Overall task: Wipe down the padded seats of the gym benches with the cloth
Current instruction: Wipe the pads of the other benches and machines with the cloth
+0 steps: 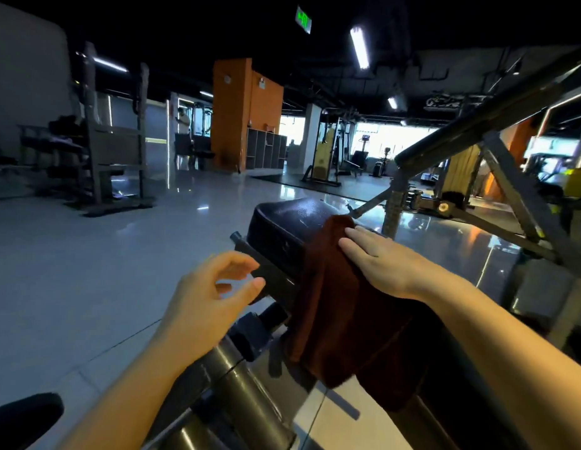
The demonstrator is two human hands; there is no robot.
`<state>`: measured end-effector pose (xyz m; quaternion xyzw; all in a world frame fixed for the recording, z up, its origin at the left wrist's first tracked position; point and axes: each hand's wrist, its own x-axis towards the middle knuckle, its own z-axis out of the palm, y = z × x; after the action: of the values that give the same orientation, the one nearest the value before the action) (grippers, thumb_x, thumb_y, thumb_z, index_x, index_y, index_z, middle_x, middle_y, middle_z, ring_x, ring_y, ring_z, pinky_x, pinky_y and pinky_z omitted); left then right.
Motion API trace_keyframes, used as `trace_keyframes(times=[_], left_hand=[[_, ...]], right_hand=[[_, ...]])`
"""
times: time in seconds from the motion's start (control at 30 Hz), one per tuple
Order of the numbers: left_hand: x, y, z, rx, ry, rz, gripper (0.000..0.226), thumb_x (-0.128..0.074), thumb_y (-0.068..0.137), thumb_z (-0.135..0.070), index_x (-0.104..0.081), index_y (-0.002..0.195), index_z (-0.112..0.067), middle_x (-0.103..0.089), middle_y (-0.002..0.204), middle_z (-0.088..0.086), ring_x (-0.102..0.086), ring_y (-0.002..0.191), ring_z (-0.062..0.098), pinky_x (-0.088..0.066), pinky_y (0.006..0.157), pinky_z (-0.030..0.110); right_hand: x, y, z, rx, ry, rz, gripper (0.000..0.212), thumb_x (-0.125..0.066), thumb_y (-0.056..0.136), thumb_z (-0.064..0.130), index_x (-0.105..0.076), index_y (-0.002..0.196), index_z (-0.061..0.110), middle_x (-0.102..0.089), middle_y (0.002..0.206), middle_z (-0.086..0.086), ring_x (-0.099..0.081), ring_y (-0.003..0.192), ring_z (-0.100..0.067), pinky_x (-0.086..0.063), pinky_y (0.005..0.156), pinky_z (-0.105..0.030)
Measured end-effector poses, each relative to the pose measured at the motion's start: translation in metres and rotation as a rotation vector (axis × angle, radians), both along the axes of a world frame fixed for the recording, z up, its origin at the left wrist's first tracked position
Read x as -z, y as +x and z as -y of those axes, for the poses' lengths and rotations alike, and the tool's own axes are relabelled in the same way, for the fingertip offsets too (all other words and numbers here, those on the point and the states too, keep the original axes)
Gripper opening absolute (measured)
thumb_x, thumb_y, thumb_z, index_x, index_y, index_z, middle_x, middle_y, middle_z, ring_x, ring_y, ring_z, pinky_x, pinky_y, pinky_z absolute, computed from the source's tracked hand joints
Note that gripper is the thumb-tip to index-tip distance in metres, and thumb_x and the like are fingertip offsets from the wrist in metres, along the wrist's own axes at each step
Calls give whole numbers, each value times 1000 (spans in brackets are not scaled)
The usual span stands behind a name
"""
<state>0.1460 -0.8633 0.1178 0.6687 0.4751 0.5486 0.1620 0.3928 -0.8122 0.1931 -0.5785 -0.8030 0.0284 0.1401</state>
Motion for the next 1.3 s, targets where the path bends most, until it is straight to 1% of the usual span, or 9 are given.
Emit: trace_keyframes(times=[0.07, 0.13, 0.27, 0.37, 0.5, 0.7, 0.8, 1.07, 1.3], left_hand=[[1, -5, -14, -81, 235, -174, 16, -62, 89, -42, -61, 101, -32, -60, 104, -21, -55, 100, -3, -40, 82, 11], [15, -12, -28, -115, 377, -328, 33, -51, 91, -47, -58, 114, -24, -59, 112, -10, -51, 103, 2, -41, 88, 21], [52, -16, -44, -239, 308, -480, 50, -28, 97, -57, -47, 130, -24, -48, 136, 1, -42, 126, 19, -32, 103, 51], [61, -17, -47, -333, 275, -538, 54, -22, 98, -57, -43, 137, -25, -42, 147, 3, -29, 140, 20, -12, 113, 61], [64, -16, -48, -276, 353, -567, 53, -25, 99, -55, -41, 140, -25, -36, 152, 2, -23, 144, 17, -8, 117, 53], [79, -22, -38, -195, 392, -649, 53, -25, 100, -54, -36, 145, -29, -32, 156, 0, -26, 145, 19, -4, 119, 51], [82, -22, -36, -188, 369, -661, 55, -23, 100, -55, -33, 147, -29, -31, 157, 1, -24, 146, 20, -6, 119, 50], [77, -23, -36, -154, 354, -636, 57, -21, 100, -55, -30, 149, -28, -35, 155, 3, -27, 144, 22, -11, 118, 48], [80, -22, -37, -149, 421, -644, 53, -23, 101, -51, -35, 146, -25, -36, 153, 5, -27, 144, 22, -15, 118, 49]], right_hand=[[-5, -4, -9, -16, -64, -10, 58, -23, 103, 47, -13, 156, 24, -6, 163, 7, -3, 149, -5, 2, 115, -20], [-14, -12, -19, -23, -111, 34, 56, -21, 104, 47, -8, 156, 30, -4, 163, 10, -3, 149, -6, 4, 115, -21], [-36, -47, -40, 14, -44, 172, 51, -18, 107, 34, -18, 155, 16, -20, 161, -8, -25, 145, -23, -20, 115, -32], [-37, -70, -46, -80, -24, 121, 49, -17, 108, 27, -21, 154, 9, -18, 161, -9, -20, 146, -21, -16, 108, -22], [-23, -64, -35, -216, -40, 13, 49, -21, 108, 32, -12, 156, 27, -5, 163, 11, -1, 147, -1, 1, 109, -12], [-2, -6, 7, -206, -50, -128, 49, -23, 91, 63, -21, 139, 54, -14, 151, 36, -8, 132, 27, -1, 108, 0], [-1, -1, 14, -111, -51, -140, 50, -23, 91, 62, -24, 140, 48, -15, 148, 35, -12, 128, 31, -3, 106, 2], [-27, -85, -35, -98, -47, -65, 50, -24, 107, 37, -17, 155, 27, -10, 163, 9, -7, 147, -4, -4, 110, -17], [-4, -40, 21, -82, 46, -116, 47, -29, 104, 38, -31, 150, 30, -31, 145, 22, -18, 119, 21, -4, 90, 11]])
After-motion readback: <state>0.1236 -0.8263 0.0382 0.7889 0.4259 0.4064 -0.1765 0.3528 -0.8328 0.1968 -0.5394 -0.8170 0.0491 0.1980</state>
